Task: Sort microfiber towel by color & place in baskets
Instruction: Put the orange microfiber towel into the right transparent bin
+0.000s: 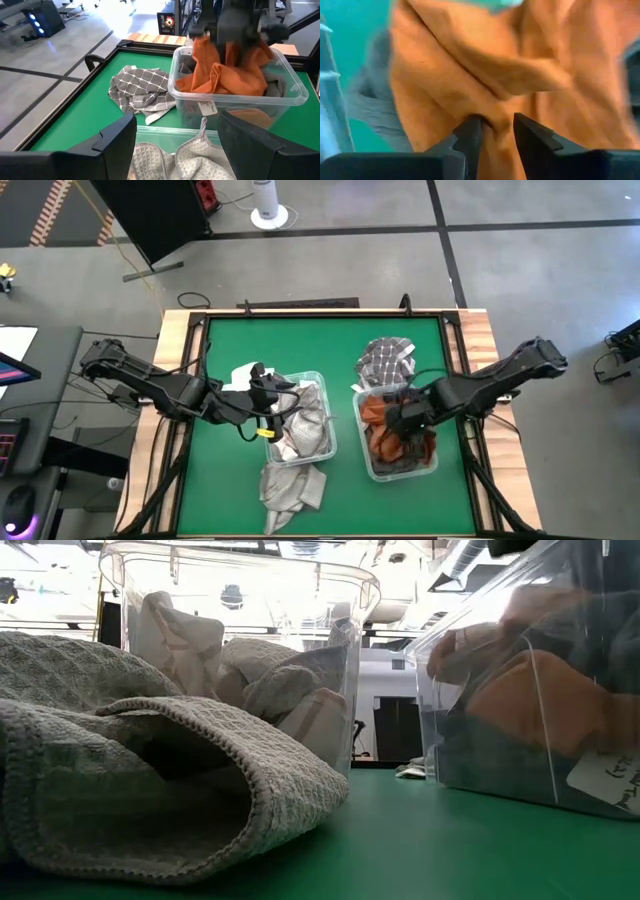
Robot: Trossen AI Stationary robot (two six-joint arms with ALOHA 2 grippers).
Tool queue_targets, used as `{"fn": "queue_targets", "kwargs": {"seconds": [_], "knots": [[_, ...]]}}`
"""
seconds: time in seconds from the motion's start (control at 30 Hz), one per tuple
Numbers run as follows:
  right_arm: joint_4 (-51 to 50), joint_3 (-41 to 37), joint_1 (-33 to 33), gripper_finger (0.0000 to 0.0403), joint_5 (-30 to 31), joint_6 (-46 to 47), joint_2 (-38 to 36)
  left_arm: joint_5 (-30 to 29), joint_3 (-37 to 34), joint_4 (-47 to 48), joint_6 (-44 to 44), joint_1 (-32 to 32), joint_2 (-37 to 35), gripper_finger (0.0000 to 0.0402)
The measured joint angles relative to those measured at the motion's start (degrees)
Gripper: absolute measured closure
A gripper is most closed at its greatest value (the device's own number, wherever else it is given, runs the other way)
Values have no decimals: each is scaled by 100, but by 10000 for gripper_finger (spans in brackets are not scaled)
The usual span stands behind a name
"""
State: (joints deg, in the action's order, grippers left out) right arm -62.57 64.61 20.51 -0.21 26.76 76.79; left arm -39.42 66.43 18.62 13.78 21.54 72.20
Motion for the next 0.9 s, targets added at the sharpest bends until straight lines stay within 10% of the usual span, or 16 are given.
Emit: {"fn": "queue_targets", "kwargs": {"seconds": [0.47, 0.9], "knots": [[-1746, 689, -123, 259, 1364, 54, 176, 0, 0, 34, -4, 0, 0, 136], [256, -415, -708, 279, 784, -1534, 1707, 7, 0, 286, 92, 88, 0, 136]]}}
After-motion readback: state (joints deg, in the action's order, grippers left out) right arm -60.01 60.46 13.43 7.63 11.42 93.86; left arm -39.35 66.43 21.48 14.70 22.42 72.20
